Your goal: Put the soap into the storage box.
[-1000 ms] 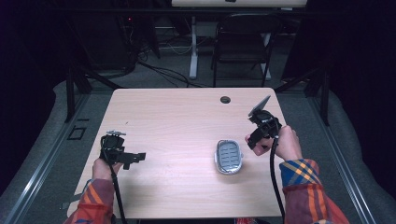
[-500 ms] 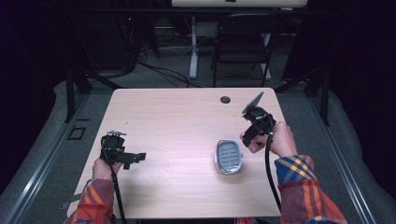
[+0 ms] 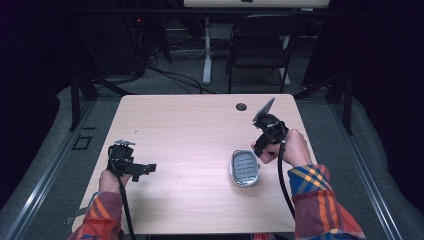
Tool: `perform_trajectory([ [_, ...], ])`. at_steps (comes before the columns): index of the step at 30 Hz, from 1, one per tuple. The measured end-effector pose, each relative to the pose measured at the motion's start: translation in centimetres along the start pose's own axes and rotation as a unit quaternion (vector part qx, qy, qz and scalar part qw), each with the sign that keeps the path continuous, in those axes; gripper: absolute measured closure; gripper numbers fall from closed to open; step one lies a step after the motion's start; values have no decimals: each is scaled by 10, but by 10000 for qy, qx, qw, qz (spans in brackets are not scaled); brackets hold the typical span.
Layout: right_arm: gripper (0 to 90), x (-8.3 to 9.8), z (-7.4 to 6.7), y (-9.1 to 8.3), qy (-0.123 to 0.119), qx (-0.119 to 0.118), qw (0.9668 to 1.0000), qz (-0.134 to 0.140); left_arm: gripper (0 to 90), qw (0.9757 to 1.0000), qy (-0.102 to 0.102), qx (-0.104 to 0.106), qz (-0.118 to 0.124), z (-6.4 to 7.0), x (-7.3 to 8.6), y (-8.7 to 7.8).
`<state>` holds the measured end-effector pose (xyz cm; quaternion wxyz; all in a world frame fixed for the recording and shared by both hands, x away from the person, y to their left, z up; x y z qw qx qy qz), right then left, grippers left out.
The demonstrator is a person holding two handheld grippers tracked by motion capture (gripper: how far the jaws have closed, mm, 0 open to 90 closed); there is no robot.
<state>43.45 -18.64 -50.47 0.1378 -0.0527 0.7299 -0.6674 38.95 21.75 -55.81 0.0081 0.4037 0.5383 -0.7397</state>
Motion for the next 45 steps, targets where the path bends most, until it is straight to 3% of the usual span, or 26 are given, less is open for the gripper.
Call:
perform_trajectory([
  [16, 374, -7, -18, 7, -65, -48, 10000, -40, 0, 10000, -8, 33, 5, 1, 0, 0],
  [33, 374, -13, -28, 17, -222, -16, 9996, -193, 0, 10000, 6, 17, 2, 1, -1, 0],
  [45, 374, -15, -33, 24, -173, -4, 9994, -285, 0, 10000, 17, 12, 4, 1, -1, 0],
])
Point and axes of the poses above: each handheld gripper's, and its own axes: y roughly forward along the jaws, x roughly out of its underside, z roughly to its right, the point moved 7 cm from there along y, roughly forward along the jaws, and after that the axes turned 14 degrees about y, right-handed, at the moved point
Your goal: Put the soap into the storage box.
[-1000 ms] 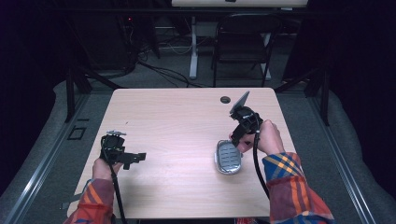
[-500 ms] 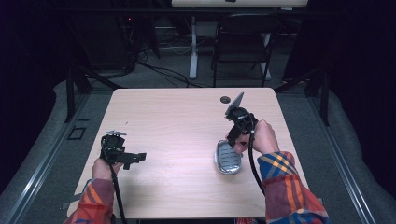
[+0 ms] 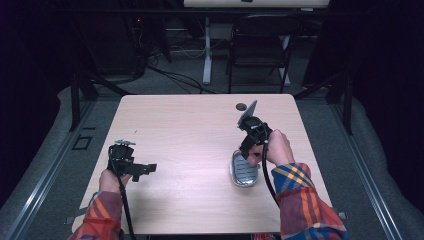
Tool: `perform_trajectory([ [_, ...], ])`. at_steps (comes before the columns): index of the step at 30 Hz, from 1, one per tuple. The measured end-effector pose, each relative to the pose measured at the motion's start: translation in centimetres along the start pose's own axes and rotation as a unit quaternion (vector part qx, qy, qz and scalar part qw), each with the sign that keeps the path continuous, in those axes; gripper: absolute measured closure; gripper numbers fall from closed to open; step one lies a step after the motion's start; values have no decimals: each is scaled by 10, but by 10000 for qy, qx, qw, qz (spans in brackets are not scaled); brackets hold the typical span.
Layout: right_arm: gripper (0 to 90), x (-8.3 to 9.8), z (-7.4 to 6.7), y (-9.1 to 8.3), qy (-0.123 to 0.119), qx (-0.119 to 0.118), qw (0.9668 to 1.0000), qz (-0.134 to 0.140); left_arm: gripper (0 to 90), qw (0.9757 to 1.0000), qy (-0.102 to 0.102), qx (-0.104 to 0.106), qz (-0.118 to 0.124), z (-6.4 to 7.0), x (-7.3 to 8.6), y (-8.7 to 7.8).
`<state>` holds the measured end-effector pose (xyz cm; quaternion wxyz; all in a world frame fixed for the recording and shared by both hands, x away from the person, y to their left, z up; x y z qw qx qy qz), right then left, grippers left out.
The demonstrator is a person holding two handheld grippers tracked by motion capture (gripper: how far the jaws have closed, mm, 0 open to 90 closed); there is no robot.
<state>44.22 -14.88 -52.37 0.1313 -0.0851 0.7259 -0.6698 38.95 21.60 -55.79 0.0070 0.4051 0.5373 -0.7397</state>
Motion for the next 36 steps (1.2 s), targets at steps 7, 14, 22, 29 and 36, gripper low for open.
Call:
perform_trajectory([
  [7, 374, -2, -6, 7, 48, -2, 10000, -23, 0, 10000, -3, 8, 1, 0, 0, 0],
  [14, 374, 1, -4, 15, 159, 71, 9998, -98, 0, 10000, -3, 14, 3, 0, 0, 0],
  [22, 374, 4, -2, 26, 310, 216, 9990, -248, 0, 10000, 7, 23, -1, 0, 0, 0],
  [29, 374, 3, -5, 31, 319, 359, 9980, -421, 0, 10000, 3, 27, -1, 0, 0, 0],
  [36, 373, 3, -8, 37, 461, 381, 9973, -424, 0, 10000, 12, 20, -3, 0, 0, 0],
])
Point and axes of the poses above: each handheld gripper's, and its own axes: y roughly forward along the jaws, x roughly out of its underside, z roughly to its right, the point moved 7 cm from there along y, roughly forward along the jaws, and after that the axes turned 14 degrees about y, right-handed, at the moved point
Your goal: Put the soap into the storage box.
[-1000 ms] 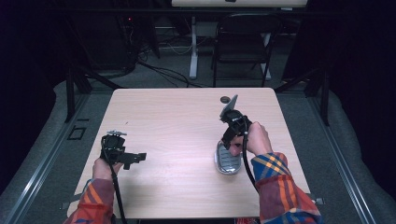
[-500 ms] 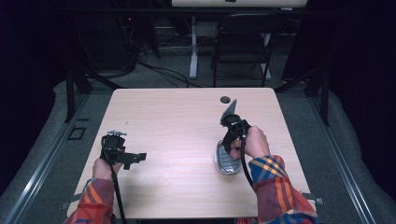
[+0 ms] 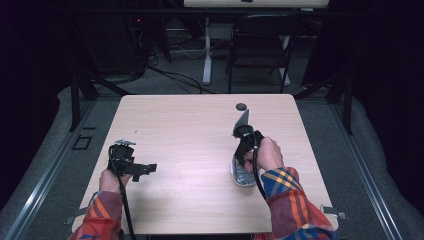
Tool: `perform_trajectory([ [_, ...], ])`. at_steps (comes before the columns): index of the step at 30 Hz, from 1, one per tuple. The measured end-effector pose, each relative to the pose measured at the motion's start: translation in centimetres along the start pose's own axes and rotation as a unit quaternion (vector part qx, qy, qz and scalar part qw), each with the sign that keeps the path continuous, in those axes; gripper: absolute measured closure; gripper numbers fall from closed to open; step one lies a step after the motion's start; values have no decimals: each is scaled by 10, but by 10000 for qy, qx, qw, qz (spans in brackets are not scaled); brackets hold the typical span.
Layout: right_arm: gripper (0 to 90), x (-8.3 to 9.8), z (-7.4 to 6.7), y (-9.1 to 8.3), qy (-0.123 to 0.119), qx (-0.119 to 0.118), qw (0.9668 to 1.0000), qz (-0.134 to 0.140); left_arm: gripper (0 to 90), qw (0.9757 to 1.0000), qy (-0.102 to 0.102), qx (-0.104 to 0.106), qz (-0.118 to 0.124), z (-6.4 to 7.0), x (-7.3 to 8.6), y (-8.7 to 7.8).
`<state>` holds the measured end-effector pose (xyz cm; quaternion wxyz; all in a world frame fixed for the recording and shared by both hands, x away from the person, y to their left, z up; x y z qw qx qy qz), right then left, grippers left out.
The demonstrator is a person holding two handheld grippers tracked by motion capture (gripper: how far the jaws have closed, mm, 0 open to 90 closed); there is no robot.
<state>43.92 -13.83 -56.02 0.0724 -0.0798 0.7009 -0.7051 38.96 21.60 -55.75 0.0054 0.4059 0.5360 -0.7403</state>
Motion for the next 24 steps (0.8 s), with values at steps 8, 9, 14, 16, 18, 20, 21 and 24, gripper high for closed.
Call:
perform_trajectory([
  [8, 373, 0, 0, 3, 133, -84, 9999, -7, 0, 10000, 25, 11, -6, 0, 0, 0],
  [9, 372, 0, 0, 4, 195, -118, 9997, 25, 0, 10000, 23, 12, -3, 0, 0, 0],
  [14, 372, 1, 3, 5, 176, -121, 9997, -74, 0, 10000, 2, 16, -19, 0, -1, 1],
  [16, 372, 2, 5, 5, 130, -121, 9997, -141, 0, 10000, -21, 9, -21, 0, -1, 2],
  [18, 371, 2, 3, 7, 276, -209, 9994, -2, 0, 10000, -14, 5, -11, 0, -1, 2],
  [20, 371, 3, 3, 8, 305, -234, 9993, 15, 0, 10000, 10, 25, -33, 0, -2, 3],
  [21, 371, 3, 3, 8, 324, -260, 9991, 38, 0, 10000, 18, 24, -31, 1, -3, 3],
  [24, 370, 4, 3, 9, 425, -333, 9985, 99, 0, 10000, 26, 36, -38, 2, -4, 4],
])
Point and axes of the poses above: each handheld gripper's, and its own axes: y roughly forward along the jaws, x roughly out of its underside, z roughly to its right, the point moved 7 cm from there along y, roughly forward along the jaws, and after that the axes turned 14 degrees about y, right-handed, at the moved point
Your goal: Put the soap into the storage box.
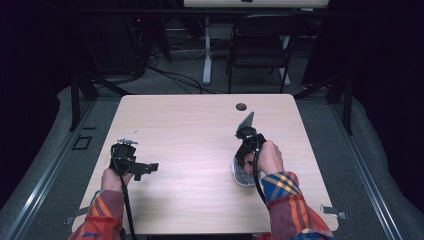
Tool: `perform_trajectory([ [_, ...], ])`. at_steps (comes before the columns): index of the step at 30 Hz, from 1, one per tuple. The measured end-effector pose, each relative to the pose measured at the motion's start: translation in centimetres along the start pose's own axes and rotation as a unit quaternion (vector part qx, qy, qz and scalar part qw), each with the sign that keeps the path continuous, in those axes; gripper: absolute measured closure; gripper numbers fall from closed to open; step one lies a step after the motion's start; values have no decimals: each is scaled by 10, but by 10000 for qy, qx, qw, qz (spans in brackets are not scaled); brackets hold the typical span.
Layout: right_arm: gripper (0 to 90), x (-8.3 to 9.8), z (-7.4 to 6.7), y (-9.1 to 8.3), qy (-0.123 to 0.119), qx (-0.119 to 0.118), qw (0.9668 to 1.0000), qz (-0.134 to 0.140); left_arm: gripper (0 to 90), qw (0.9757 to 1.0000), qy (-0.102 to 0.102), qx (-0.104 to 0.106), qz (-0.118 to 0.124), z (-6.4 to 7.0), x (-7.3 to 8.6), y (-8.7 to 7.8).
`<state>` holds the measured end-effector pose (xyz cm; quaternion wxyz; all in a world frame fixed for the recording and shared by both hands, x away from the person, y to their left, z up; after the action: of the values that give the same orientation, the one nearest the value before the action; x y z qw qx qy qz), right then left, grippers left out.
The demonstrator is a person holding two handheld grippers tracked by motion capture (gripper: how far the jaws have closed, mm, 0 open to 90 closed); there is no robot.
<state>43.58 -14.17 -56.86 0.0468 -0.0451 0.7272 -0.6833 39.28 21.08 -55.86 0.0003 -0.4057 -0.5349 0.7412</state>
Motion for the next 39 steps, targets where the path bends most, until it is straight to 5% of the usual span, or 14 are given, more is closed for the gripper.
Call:
perform_trajectory([
  [8, 367, 3, 7, -5, 7, 57, 9999, -100, 0, 10000, 43, -5, 14, 0, -1, 0],
  [10, 366, 3, 6, -4, 106, -9, 9999, 63, 0, 10000, 49, -5, 14, 1, -1, 0],
  [23, 371, 11, 8, -12, 238, -266, 9993, 84, 0, 10000, 73, 23, -7, 1, -1, 0],
  [33, 434, 16, 4, -17, -74, -633, 9979, 65, 0, 10000, 84, 18, -1, 1, -1, 0],
  [39, 445, 14, 11, -35, -302, -545, 9963, 584, 0, 10000, 87, 23, -1, 1, -1, 0],
])
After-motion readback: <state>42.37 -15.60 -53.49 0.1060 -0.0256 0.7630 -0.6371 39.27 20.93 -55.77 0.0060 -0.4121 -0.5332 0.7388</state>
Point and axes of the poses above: each handheld gripper's, and its own axes: y roughly forward along the jaws, x roughly out of its underside, z roughly to its right, the point moved 7 cm from there along y, roughly forward along the jaws, and after that the axes turned 14 degrees about y, right-handed, at the moved point
